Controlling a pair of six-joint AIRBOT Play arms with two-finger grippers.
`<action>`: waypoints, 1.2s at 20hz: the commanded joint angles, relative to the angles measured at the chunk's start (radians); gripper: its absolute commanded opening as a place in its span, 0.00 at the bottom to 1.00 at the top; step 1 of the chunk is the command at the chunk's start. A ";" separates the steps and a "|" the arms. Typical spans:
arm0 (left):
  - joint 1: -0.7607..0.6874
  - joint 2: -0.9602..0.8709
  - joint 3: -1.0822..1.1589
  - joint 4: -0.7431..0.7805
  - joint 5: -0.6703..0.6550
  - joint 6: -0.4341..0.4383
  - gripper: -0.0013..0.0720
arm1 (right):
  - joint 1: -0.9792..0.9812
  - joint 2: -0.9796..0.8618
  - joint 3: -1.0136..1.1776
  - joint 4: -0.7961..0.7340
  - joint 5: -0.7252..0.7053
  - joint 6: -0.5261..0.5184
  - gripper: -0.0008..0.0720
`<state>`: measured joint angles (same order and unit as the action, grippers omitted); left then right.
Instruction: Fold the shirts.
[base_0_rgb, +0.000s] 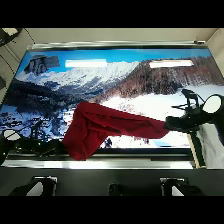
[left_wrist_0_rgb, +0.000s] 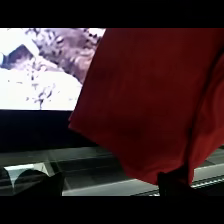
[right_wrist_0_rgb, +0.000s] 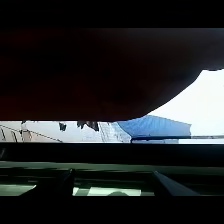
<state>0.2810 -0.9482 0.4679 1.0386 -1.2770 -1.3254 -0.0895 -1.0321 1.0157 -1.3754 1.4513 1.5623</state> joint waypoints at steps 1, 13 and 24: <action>-0.021 -0.015 -0.034 -0.076 0.093 0.019 0.94 | 0.001 0.000 -0.071 0.003 -0.047 0.021 0.94; -0.126 -0.119 -0.021 -0.097 0.212 -0.038 0.05 | 0.001 -0.033 -0.364 0.165 -0.432 0.101 0.98; -0.126 -0.119 -0.006 -0.097 0.161 -0.006 0.05 | 0.001 -0.188 -0.359 0.324 -0.662 0.083 0.06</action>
<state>0.1551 -1.0668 0.4496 0.9428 -1.1019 -1.3575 -0.0895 -1.2064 0.6510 -1.0744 0.8471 1.6531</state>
